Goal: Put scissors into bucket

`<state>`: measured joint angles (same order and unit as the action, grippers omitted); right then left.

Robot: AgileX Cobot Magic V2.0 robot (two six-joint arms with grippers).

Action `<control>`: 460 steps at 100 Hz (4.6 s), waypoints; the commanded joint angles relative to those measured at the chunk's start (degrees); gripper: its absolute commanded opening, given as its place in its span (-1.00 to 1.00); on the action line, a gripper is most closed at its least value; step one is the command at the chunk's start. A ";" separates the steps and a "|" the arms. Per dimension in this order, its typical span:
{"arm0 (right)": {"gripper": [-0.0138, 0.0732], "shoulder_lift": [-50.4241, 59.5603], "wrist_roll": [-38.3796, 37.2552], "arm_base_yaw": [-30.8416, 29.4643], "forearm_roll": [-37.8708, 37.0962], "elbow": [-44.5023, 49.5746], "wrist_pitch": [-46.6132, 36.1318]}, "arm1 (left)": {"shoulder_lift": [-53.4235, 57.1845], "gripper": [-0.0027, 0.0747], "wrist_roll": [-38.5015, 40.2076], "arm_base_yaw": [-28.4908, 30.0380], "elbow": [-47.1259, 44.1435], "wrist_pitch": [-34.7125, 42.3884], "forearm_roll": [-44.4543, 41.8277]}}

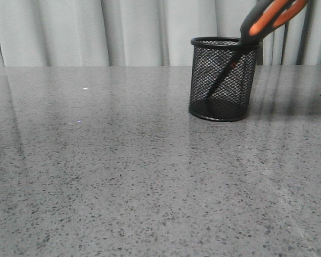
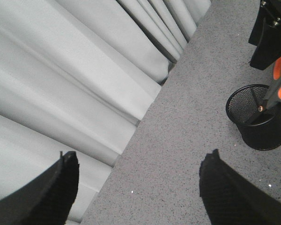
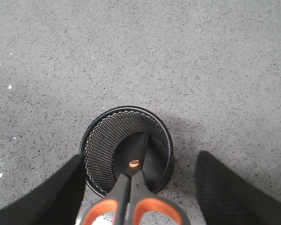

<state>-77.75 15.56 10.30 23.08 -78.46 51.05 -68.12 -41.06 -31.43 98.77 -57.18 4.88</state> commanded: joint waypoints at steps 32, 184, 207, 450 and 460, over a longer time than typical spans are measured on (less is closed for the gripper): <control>0.30 12.12 0.70 -2.39 1.36 -1.98 -4.57 | 1.09 -0.10 0.96 0.16 1.64 1.75 0.08; -0.85 75.72 1.14 -2.39 1.35 60.72 -33.79 | 64.82 -0.99 17.18 0.26 -84.61 59.44 10.83; -0.85 75.72 1.14 -2.39 1.35 60.72 -33.68 | 64.82 -0.99 17.18 0.26 -84.61 59.44 10.83; -0.85 75.72 1.14 -2.39 1.35 60.72 -33.55 | 69.83 -0.99 36.69 31.77 -100.27 53.41 1.59; -0.85 75.72 1.14 -2.39 1.35 60.72 -33.55 | 69.83 -0.99 36.69 31.77 -100.27 53.41 1.59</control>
<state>-1.31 15.85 8.38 24.08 -16.37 21.97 0.21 -5.05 0.33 0.12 -8.05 5.88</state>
